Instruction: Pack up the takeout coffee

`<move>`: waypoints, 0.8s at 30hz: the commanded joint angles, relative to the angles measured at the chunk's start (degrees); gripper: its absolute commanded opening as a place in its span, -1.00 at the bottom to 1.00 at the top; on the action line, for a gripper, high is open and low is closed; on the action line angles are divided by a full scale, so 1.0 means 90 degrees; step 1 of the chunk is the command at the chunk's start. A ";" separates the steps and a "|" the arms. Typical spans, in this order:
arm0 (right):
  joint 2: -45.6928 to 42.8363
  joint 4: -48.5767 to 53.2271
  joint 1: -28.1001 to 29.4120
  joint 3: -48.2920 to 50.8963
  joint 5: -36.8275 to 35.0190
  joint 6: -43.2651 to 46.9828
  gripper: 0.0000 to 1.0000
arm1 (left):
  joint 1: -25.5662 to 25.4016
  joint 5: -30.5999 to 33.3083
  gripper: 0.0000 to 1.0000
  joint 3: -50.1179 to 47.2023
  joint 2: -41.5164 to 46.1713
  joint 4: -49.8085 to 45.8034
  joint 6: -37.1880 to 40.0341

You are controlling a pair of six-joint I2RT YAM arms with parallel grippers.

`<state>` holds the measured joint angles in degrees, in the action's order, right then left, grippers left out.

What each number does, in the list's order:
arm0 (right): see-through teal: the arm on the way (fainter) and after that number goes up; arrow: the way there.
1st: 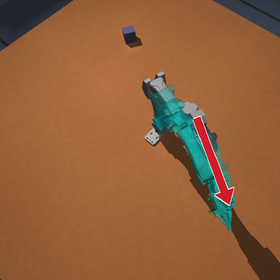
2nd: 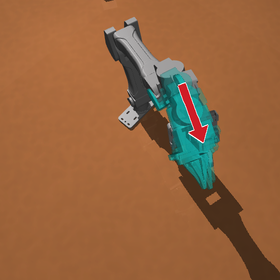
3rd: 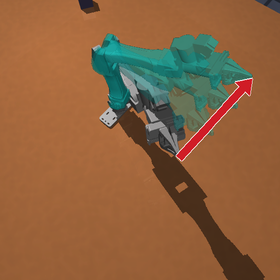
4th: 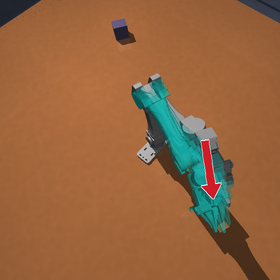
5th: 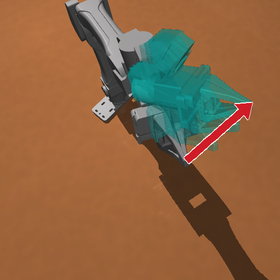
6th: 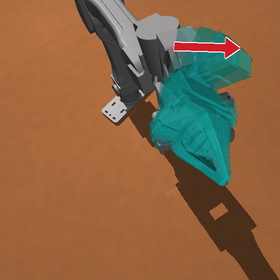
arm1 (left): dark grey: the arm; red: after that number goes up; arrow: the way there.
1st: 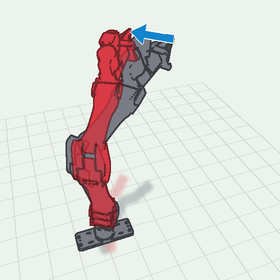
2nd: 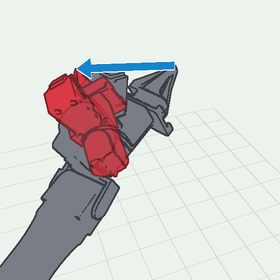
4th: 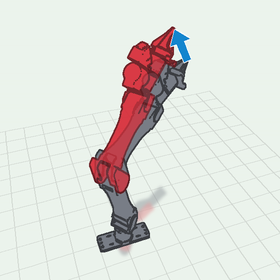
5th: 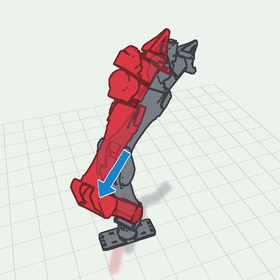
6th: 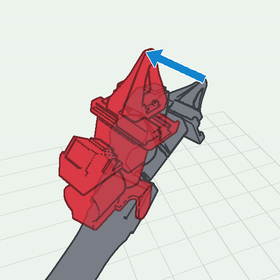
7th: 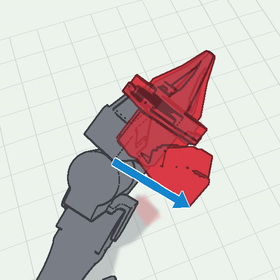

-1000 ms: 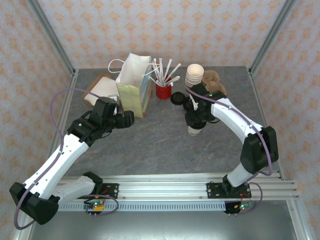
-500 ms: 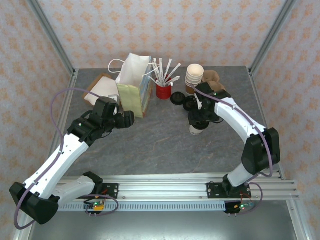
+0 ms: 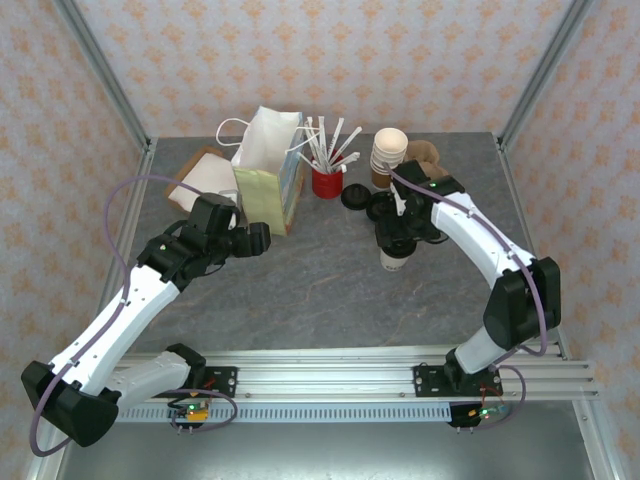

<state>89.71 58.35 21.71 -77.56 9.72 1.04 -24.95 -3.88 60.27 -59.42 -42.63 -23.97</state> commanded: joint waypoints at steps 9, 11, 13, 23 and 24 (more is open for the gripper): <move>-0.1275 -0.1645 0.0560 -0.0085 0.0386 0.0107 0.80 | 0.0075 0.0466 0.72 0.0866 -0.0179 0.0151 0.0447; -0.1592 -0.2377 0.0838 0.0121 0.0490 0.0223 0.81 | 0.0122 0.0720 0.71 0.1362 -0.0422 -0.0005 0.0682; -0.1777 -0.3011 0.0989 0.0283 0.0779 0.0255 0.81 | 0.0245 0.0812 0.68 0.1892 -0.0786 -0.0111 0.0964; -0.1682 -0.3839 0.1165 0.0378 0.1216 0.0216 0.81 | 0.0830 0.0798 0.42 0.5307 -0.3497 -0.1409 0.1994; -0.1677 -0.3823 0.1174 0.0391 0.1205 0.0236 0.81 | 0.0853 0.0817 0.38 0.5647 -0.3771 -0.1512 0.2108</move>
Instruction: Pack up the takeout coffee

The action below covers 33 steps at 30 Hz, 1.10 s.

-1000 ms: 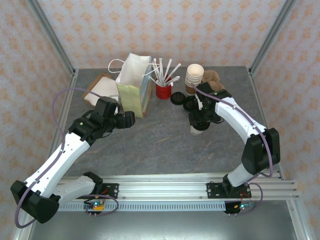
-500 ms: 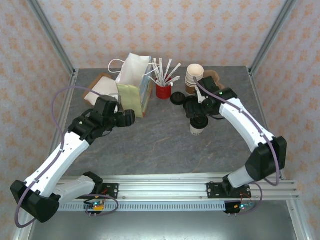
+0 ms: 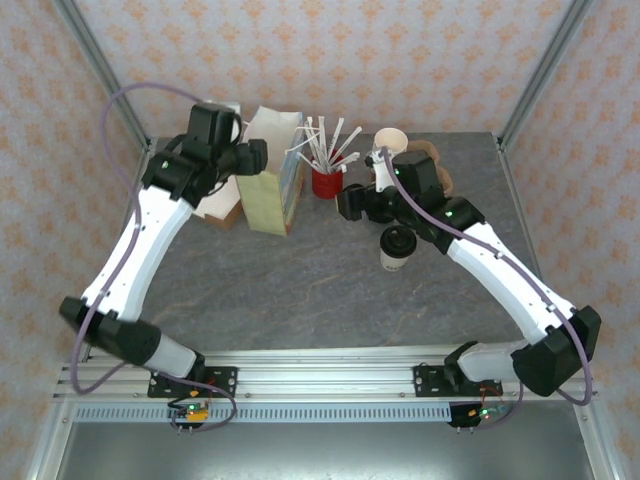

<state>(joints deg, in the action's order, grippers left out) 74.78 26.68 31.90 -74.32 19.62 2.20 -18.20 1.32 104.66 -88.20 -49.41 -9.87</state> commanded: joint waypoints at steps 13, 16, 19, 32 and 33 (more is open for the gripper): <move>-0.0152 -0.0201 0.0040 0.0245 -0.0011 0.0107 0.82 | 0.0792 -0.0178 0.05 0.3382 -0.2981 -0.1775 0.0975; -0.0125 -0.0153 0.0040 0.0204 -0.0012 0.0090 0.82 | 0.0830 -0.0228 -0.05 0.3710 -0.3289 -0.1868 0.0999; -0.0111 -0.0127 0.0040 0.0202 -0.0021 0.0078 0.82 | 0.0851 -0.0278 -0.18 0.3927 -0.3530 -0.1939 0.1023; -0.0073 0.0065 0.0040 0.0177 -0.0222 0.0013 0.82 | 0.0858 -0.0483 -0.94 0.4390 -0.3812 -0.2239 0.1025; -0.0095 0.0081 0.0040 0.0176 -0.0302 -0.0019 0.82 | 0.0853 -0.0533 -1.00 0.4374 -0.3736 -0.2358 0.0992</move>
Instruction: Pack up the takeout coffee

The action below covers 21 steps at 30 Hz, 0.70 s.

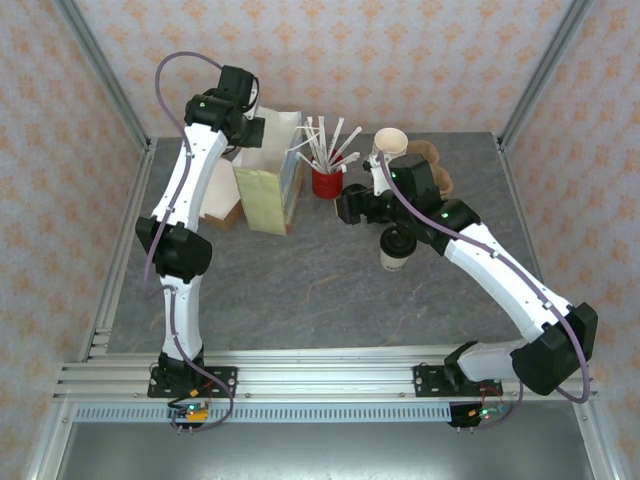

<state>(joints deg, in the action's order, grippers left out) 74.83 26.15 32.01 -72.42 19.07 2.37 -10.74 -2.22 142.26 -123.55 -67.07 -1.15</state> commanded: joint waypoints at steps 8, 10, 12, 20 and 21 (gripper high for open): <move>-0.0181 0.0463 -0.0009 -0.0324 -0.1374 -0.0475 0.85 | -0.0045 -0.0229 -1.00 -0.2264 0.2415 -0.0069 -0.0288; -0.0158 0.0463 -0.0064 -0.0408 -0.1532 -0.0598 0.86 | -0.0046 -0.0086 -1.00 -0.2993 0.3033 0.0074 -0.0355; -0.0107 0.0463 -0.0129 -0.0494 -0.1733 -0.0706 0.87 | -0.0069 -0.0100 -1.00 -0.3772 0.3665 0.0227 -0.0417; 0.0337 0.0769 -0.0807 -0.0948 -0.2278 -0.1010 0.88 | -0.0457 -0.1418 -1.00 -0.5734 0.5355 0.1152 -0.0606; 0.0439 0.0828 -0.0885 -0.1028 -0.2401 -0.0988 0.88 | -0.0516 -0.1553 -1.00 -0.5756 0.5424 0.1220 -0.0695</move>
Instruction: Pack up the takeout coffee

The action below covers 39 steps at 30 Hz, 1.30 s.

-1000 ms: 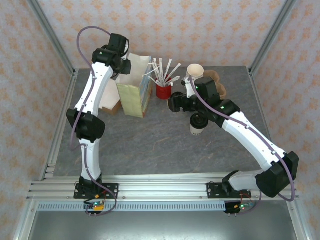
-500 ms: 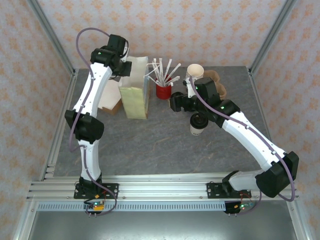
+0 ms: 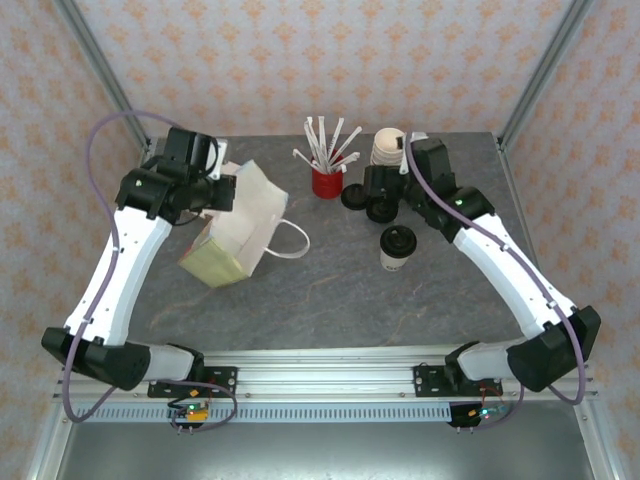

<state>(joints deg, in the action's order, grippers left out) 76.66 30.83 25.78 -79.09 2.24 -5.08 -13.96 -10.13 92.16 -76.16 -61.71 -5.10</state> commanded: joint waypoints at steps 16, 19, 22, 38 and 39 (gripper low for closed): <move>0.1135 0.1013 -0.1126 -0.0829 -0.0600 -0.0014 0.90 | -0.0936 -0.1057 -1.00 -0.0362 0.0181 0.1140 -0.1504; 0.1206 0.1069 -0.1126 -0.0843 -0.0546 -0.0038 0.90 | -0.1015 -0.1148 -1.00 -0.0582 0.0116 0.1307 -0.1633; 0.1232 0.1056 -0.1145 -0.0812 -0.0542 -0.0005 0.90 | -0.1042 -0.1493 -1.00 -0.0741 -0.0034 0.1519 -0.1698; 0.1986 0.1270 -0.1810 -0.1459 -0.0103 0.0178 0.82 | -0.1047 -0.1057 -1.00 -0.0137 -0.0888 0.1226 -0.1282; 0.2025 0.1254 -0.1810 -0.1488 -0.0107 0.0203 0.82 | -0.1041 -0.1154 -1.00 -0.0159 -0.0893 0.1305 -0.1328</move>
<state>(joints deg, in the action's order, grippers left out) 93.89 40.47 9.67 -89.91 1.30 -4.45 -22.90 -20.78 89.34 -83.83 -49.91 -17.91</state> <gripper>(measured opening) 0.910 0.048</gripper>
